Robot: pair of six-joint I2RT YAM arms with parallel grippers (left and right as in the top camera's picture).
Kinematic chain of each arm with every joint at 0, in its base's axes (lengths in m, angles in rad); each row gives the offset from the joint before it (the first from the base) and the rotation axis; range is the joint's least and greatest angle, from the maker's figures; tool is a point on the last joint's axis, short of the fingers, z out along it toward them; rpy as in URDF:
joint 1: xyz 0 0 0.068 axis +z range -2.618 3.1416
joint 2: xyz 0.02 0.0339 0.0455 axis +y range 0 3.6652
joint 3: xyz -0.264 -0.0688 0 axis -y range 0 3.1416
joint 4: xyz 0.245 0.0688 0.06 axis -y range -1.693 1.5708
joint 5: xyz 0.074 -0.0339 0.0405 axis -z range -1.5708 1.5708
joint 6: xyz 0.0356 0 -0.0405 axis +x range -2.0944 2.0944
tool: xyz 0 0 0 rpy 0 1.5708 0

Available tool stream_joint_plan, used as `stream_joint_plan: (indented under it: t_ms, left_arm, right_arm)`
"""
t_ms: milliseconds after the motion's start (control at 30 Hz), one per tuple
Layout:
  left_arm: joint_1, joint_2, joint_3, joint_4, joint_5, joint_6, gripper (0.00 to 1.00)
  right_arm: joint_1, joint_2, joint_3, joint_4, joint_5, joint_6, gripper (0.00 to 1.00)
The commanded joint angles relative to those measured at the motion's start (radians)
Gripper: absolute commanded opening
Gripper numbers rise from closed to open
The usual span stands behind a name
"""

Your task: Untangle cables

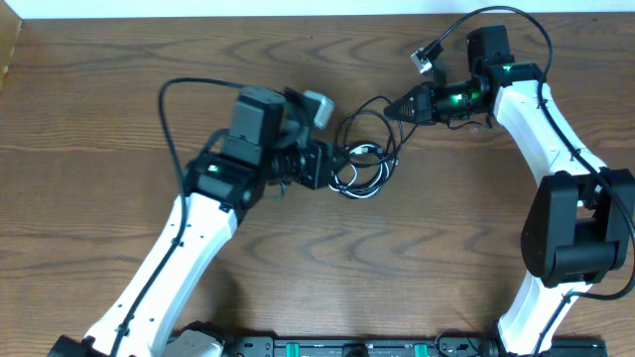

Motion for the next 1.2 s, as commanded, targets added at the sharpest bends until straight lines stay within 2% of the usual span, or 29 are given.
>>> stream_joint_plan:
  t_ms: [0,200,367,600,867,1167]
  left_arm:
    - [-0.024,0.040,0.001,-0.041,-0.056,0.061,0.52]
    - [-0.041,0.127,-0.001,-0.058,-0.063,0.068,0.52]
    - [-0.093,0.231,-0.001,0.011,-0.063,0.153,0.53]
    - [-0.103,0.266,-0.001,0.143,-0.063,0.188,0.52]
    - [-0.126,0.359,-0.001,0.233,-0.063,0.187,0.53]
    - [-0.129,0.363,-0.001,0.277,-0.064,0.187,0.52]
  right_arm:
    - [-0.004,-0.019,0.018,0.001,-0.083,0.000,0.01]
    - [-0.004,-0.019,0.018,0.001,-0.083,0.022,0.01]
    - [-0.003,-0.019,0.018,0.002,-0.082,0.022,0.01]
    - [-0.003,-0.019,0.018,0.002,-0.082,0.022,0.01]
    - [-0.003,-0.019,0.018,0.002,-0.082,0.022,0.01]
    - [-0.003,-0.019,0.018,0.002,-0.082,0.022,0.01]
